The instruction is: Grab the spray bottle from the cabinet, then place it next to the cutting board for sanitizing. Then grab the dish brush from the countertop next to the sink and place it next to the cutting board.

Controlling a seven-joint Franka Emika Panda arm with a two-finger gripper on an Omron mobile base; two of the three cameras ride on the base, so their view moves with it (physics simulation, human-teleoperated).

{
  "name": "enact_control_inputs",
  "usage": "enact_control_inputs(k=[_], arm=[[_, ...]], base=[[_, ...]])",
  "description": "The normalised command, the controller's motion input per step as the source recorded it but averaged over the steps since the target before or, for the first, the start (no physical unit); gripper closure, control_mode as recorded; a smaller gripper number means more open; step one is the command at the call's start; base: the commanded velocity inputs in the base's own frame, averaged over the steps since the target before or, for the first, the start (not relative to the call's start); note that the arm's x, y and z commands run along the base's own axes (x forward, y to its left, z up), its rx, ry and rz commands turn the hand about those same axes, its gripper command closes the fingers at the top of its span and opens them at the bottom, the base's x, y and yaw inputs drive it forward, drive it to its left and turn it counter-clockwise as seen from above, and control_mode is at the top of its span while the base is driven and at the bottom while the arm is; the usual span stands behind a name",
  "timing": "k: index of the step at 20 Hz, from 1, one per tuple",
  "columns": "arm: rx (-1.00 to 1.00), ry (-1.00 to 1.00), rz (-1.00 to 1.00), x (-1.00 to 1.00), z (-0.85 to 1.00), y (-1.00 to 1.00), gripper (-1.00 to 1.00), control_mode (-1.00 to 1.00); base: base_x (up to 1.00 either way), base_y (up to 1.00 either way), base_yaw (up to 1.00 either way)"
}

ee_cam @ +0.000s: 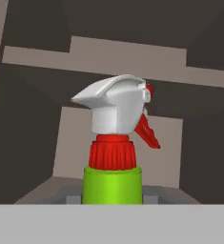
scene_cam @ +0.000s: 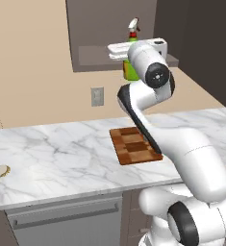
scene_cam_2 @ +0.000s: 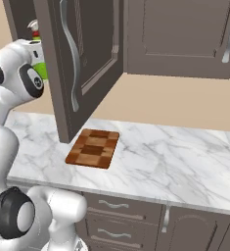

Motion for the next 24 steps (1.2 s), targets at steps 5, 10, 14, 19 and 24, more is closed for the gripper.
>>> enact_control_inputs(k=[5, 10, 14, 19, 24], arm=[[0.01, 0.10, -0.05, -1.00, -0.73, 0.00, 1.00, -1.00], [0.05, 0.07, -0.06, -0.69, -0.84, 0.10, 1.00, -1.00], [0.06, -0.04, 0.00, -0.01, -0.95, 0.37, 1.00, -1.00], [0.04, -0.10, -0.01, 0.69, -0.89, 0.50, 1.00, -1.00], [0.00, -0.08, -0.09, 0.95, -0.53, 0.21, 1.00, -1.00]], base=[[0.00, 0.00, 0.00], [0.00, 0.00, 0.00], [0.00, 0.00, 0.00], [0.00, 0.00, 0.00], [0.00, 0.00, 0.00]])
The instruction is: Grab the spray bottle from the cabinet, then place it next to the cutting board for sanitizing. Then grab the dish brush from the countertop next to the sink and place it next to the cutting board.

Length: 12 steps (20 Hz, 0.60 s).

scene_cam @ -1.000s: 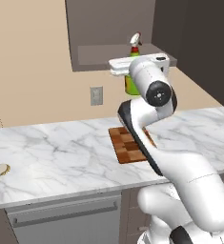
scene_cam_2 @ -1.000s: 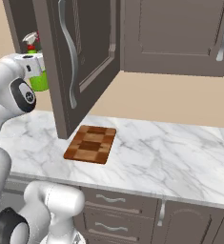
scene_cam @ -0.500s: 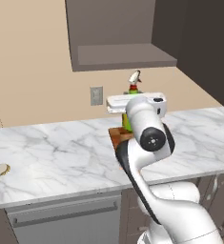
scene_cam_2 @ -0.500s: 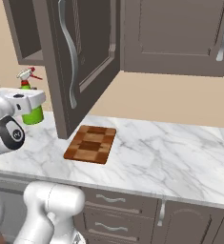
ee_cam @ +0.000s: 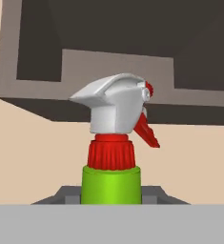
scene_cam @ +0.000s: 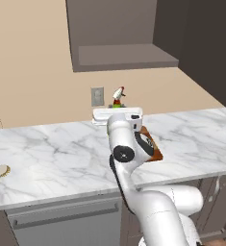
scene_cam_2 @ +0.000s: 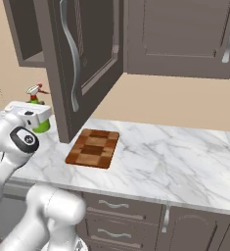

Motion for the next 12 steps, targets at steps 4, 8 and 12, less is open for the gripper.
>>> enact_control_inputs(k=[4, 8, 12], arm=[[0.00, 0.00, -0.12, 1.00, -0.38, 0.09, 1.00, -1.00], [0.00, 0.00, -0.10, 0.99, -0.46, 0.10, 1.00, -1.00], [0.00, -0.01, -0.06, 0.70, -0.51, 0.12, 1.00, -1.00]], base=[[0.00, 0.00, 0.00], [0.00, 0.00, 0.00], [0.00, 0.00, 0.00]])
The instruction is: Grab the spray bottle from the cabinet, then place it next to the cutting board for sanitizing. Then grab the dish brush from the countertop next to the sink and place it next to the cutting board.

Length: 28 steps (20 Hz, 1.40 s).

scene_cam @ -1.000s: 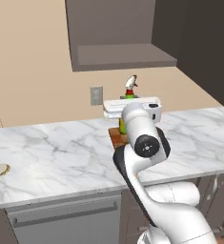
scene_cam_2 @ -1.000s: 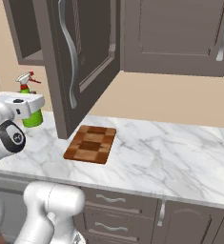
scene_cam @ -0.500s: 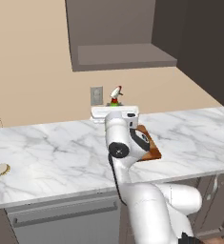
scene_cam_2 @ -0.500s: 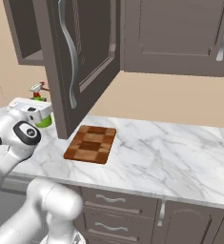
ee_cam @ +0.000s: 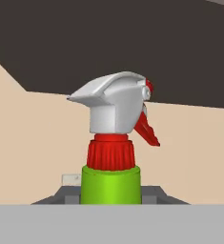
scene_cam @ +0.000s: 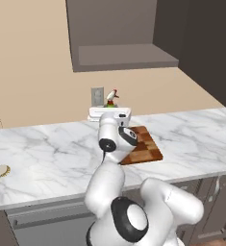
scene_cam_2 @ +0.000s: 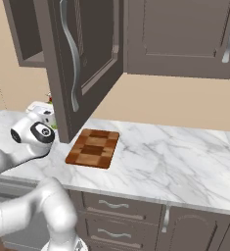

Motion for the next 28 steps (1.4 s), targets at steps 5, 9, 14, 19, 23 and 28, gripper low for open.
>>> enact_control_inputs(k=[5, 9, 14, 19, 23, 28], arm=[[0.00, 0.00, -0.03, 0.52, -0.52, 0.08, 1.00, -1.00], [0.00, 0.01, 0.00, 0.37, -0.30, 0.00, 1.00, -1.00], [0.00, 0.19, 0.00, 0.09, -0.11, 0.01, 1.00, -1.00], [0.00, 0.28, 0.00, 0.14, -0.16, 0.04, 1.00, -1.00], [0.00, 0.19, 0.00, 0.27, -0.18, 0.03, 1.00, -1.00], [-0.01, -0.01, 0.00, 0.23, -0.23, 0.01, 1.00, -1.00]], base=[[0.00, 0.00, 0.00], [0.00, 0.00, 0.00], [0.00, 0.00, 0.00], [0.00, 0.00, 0.00], [0.00, 0.00, 0.00], [0.00, 0.00, 0.00]])
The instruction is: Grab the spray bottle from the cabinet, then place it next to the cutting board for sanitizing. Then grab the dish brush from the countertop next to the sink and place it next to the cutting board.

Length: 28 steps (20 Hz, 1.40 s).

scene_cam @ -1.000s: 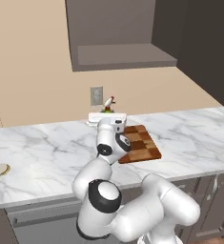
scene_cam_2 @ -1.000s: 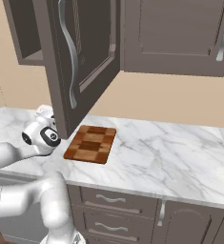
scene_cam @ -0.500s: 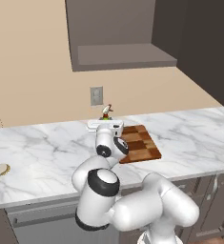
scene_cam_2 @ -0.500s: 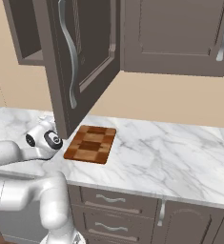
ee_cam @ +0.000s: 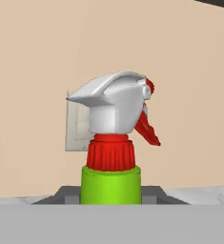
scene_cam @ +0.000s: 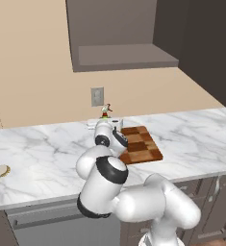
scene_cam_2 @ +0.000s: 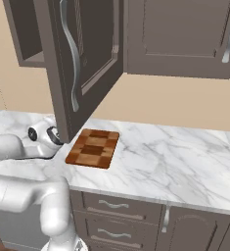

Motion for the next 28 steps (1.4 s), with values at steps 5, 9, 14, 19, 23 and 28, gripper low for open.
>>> enact_control_inputs(k=[5, 9, 14, 19, 23, 28], arm=[[0.00, -0.01, 0.00, 0.14, -0.30, 0.06, 1.00, -1.00], [0.00, 0.00, 0.00, 0.03, -0.32, 0.11, 1.00, -1.00], [0.00, 0.00, 0.00, 0.00, -0.38, 0.13, 1.00, -1.00], [0.00, 0.00, 0.00, 0.03, -0.41, 0.08, 1.00, -1.00], [0.00, 0.00, 0.00, 0.01, -0.47, 0.05, 1.00, -1.00], [0.00, 0.00, 0.00, 0.00, -0.59, 0.03, 1.00, -1.00]], base=[[0.00, 0.00, 0.00], [0.00, 0.00, 0.00], [0.00, 0.00, 0.00], [0.00, 0.00, 0.00], [0.00, 0.00, 0.00], [0.00, 0.00, 0.00]])
